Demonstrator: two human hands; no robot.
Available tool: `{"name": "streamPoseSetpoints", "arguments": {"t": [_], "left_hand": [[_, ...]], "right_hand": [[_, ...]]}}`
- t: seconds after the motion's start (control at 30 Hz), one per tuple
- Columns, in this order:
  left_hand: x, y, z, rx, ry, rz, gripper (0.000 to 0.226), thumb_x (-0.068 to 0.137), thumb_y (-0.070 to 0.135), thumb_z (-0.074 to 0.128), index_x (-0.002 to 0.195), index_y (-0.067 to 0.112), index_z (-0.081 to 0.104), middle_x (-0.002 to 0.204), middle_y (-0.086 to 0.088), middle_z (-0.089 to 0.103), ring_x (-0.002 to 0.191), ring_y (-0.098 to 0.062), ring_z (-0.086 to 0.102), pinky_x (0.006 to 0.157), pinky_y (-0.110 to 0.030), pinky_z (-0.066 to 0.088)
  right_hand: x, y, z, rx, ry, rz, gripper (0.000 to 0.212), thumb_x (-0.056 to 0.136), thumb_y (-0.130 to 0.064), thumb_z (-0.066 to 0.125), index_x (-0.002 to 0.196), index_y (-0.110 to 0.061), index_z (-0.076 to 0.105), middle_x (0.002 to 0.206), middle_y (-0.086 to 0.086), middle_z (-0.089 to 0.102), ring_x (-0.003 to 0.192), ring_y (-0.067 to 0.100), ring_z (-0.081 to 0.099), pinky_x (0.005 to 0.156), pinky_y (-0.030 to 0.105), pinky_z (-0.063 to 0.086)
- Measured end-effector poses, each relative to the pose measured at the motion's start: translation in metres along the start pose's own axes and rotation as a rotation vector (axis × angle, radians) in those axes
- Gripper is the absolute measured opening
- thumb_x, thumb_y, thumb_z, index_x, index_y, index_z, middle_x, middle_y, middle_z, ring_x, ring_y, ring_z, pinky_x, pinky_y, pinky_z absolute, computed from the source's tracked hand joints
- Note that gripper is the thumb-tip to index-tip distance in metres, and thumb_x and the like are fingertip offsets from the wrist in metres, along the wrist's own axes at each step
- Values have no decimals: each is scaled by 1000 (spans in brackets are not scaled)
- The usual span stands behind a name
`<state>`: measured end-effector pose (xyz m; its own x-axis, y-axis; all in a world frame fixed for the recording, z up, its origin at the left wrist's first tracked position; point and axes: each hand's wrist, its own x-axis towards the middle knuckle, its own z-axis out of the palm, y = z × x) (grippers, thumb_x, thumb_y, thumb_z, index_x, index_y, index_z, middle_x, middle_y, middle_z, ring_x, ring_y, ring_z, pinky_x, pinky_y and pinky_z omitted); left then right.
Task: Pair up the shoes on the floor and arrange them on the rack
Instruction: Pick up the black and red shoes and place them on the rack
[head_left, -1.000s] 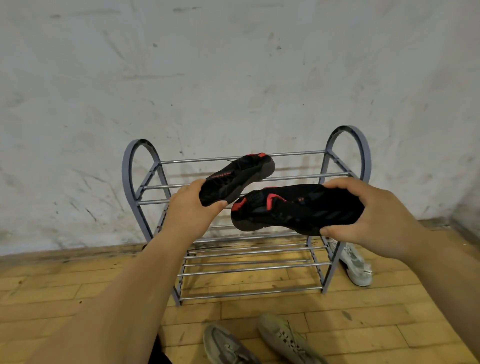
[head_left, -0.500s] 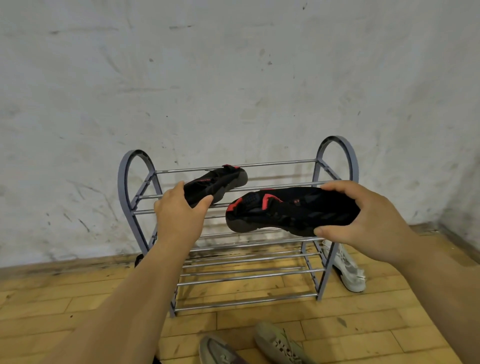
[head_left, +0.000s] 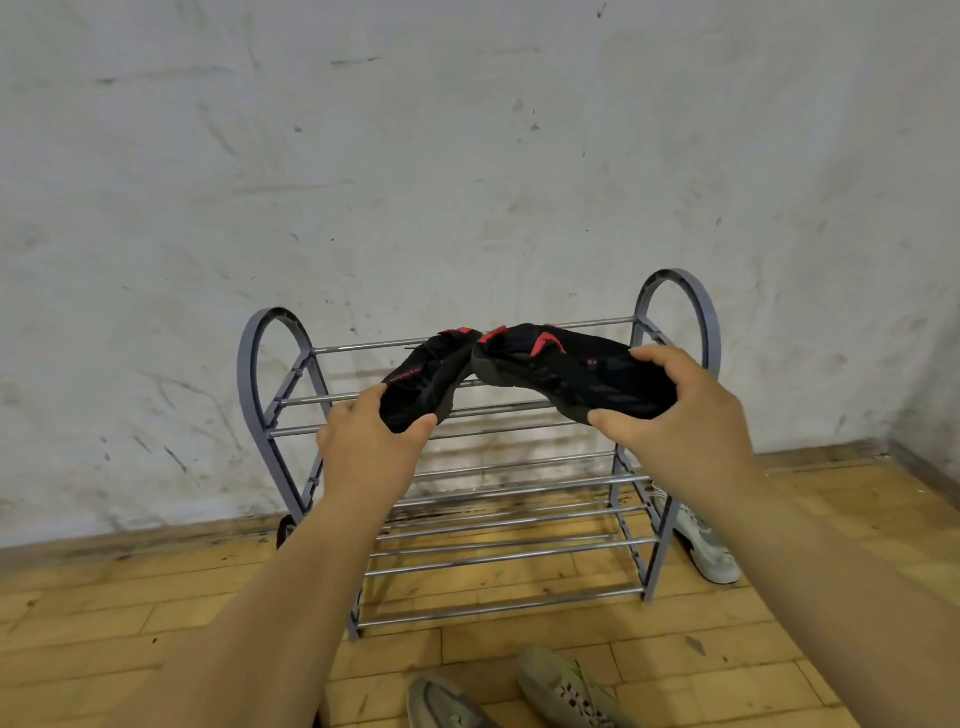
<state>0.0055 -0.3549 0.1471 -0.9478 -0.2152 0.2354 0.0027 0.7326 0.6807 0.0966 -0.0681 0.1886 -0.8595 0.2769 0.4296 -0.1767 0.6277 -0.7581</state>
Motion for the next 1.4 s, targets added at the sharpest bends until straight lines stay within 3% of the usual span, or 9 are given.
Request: {"name": "streamPoseSetpoints", "arguments": {"t": [0.1, 0.17, 0.27, 0.43, 0.57, 0.8, 1.03, 1.23, 1.4], "left_hand": [[-6, -1, 3, -105, -95, -39, 93, 68, 77, 65, 150, 37, 44, 134, -3, 52, 123, -30, 53, 102, -49, 52], [-9, 1, 4, -214, -156, -38, 93, 72, 71, 70, 153, 36, 41, 140, -1, 50, 114, -21, 59, 88, -33, 55], [-10, 4, 5, -312, -194, -46, 82, 84, 61, 71, 155, 38, 39, 146, 0, 46, 106, -12, 59, 68, -17, 45], [-11, 8, 1, -592, -210, -184, 60, 98, 39, 65, 153, 40, 42, 141, 0, 56, 105, -18, 67, 76, -32, 59], [-13, 8, 6, -761, -276, -258, 57, 101, 16, 65, 152, 31, 45, 125, -1, 62, 97, -23, 71, 83, -36, 60], [-14, 13, 6, -906, -306, -244, 60, 98, 8, 69, 148, 32, 47, 136, -6, 57, 110, -29, 69, 83, -34, 60], [-19, 17, 11, -893, -320, -223, 67, 98, 16, 71, 153, 39, 41, 125, 6, 63, 104, -22, 73, 83, -33, 60], [-24, 14, 1, -753, -327, -180, 71, 96, 32, 72, 155, 45, 33, 133, 8, 61, 108, -17, 70, 96, -40, 59], [-35, 18, -9, -282, -170, -6, 86, 91, 51, 71, 159, 45, 19, 157, 7, 20, 139, -25, 39, 110, -40, 42]], "right_hand": [[8, 9, 26, 41, 79, 101, 60, 76, -40, 85, 128, -34, 57, 114, -14, 61, 97, 7, 60, 75, 12, 46], [13, 16, 44, 88, 124, 181, 63, 75, -43, 85, 130, -32, 57, 118, -10, 62, 102, 13, 61, 84, 26, 52], [17, 22, 70, 109, 62, 268, 65, 78, -44, 81, 135, -31, 52, 132, 3, 54, 101, 18, 60, 82, 28, 51], [10, 12, 81, 70, -80, 310, 69, 86, -39, 77, 145, -31, 43, 138, 5, 32, 86, 7, 49, 64, 10, 36], [7, 7, 77, 63, -113, 324, 71, 84, -43, 79, 145, -32, 45, 140, 4, 35, 97, 15, 49, 84, 25, 40], [4, -1, 91, 181, -70, 344, 67, 77, -48, 80, 136, -36, 51, 138, 0, 46, 112, 16, 54, 93, 34, 49], [-3, -8, 101, 208, -127, 312, 59, 86, -45, 76, 137, -35, 49, 137, -3, 44, 99, 5, 52, 80, 21, 41], [8, 3, 85, 258, -155, 387, 39, 93, -44, 67, 128, -43, 49, 124, -3, 62, 111, 19, 62, 89, 39, 51], [9, 8, 86, 390, -229, 474, 44, 98, -32, 66, 139, -39, 50, 113, -1, 71, 97, 20, 74, 89, 42, 61]]}}
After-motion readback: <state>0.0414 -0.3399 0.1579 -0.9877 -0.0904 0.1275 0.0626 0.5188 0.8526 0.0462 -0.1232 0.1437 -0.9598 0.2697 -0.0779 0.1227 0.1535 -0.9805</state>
